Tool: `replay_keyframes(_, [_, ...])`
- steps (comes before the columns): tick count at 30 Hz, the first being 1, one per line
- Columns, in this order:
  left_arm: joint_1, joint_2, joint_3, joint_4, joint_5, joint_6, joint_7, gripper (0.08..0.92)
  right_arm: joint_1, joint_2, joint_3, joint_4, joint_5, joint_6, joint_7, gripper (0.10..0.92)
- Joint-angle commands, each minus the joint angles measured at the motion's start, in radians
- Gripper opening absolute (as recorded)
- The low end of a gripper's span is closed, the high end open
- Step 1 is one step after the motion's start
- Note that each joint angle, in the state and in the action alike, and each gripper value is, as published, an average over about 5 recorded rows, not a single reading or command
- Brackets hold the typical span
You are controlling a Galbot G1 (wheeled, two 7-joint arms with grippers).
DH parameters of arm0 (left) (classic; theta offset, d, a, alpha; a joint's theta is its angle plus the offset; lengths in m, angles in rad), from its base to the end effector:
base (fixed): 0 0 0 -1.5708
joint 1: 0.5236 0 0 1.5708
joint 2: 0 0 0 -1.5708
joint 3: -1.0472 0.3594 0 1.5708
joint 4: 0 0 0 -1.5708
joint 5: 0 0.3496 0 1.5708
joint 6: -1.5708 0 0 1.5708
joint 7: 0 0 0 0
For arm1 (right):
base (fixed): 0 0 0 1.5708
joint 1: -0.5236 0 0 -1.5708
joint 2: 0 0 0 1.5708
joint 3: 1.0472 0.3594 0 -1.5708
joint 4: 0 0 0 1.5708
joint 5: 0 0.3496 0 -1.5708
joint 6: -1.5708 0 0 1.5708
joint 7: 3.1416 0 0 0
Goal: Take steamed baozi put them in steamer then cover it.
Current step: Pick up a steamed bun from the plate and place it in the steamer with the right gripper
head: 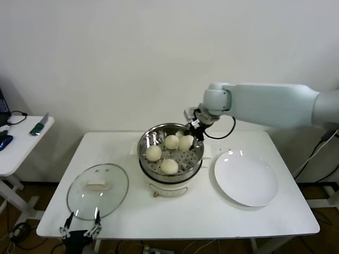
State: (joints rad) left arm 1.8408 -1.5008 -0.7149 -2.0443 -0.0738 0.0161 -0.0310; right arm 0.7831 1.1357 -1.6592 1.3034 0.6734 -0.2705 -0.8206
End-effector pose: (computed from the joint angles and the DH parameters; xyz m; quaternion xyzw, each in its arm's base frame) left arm 0.0749 0.0730 -0.3548 0.0776 -0.9827 -0.0503 0.1602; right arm 0.5581 0.0598 -0.0523 0.5532 -0.5172 0.5831 0.2942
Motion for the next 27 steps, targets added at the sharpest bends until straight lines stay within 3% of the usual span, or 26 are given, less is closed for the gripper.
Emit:
replay_keyframes(1, [-0.001,-0.001,-0.002,0.001,0.0,-0.001,-0.001,0.823,-0.093,0.034,0.015,-0.041,-0.06,-0.006,0.008,0.628])
replay_keyframes(22, [-0.007,-0.004,-0.006,0.003,-0.011,-0.003,-0.002,0.823,-0.111,0.06,0.017,-0.097,-0.072,0.002,0.009,0.654])
replay_keyframes(27, [-0.008,-0.003,-0.005,0.003,-0.012,-0.003,-0.002,0.823,-0.099,0.063,0.017,-0.101,-0.045,0.01,-0.016,0.72])
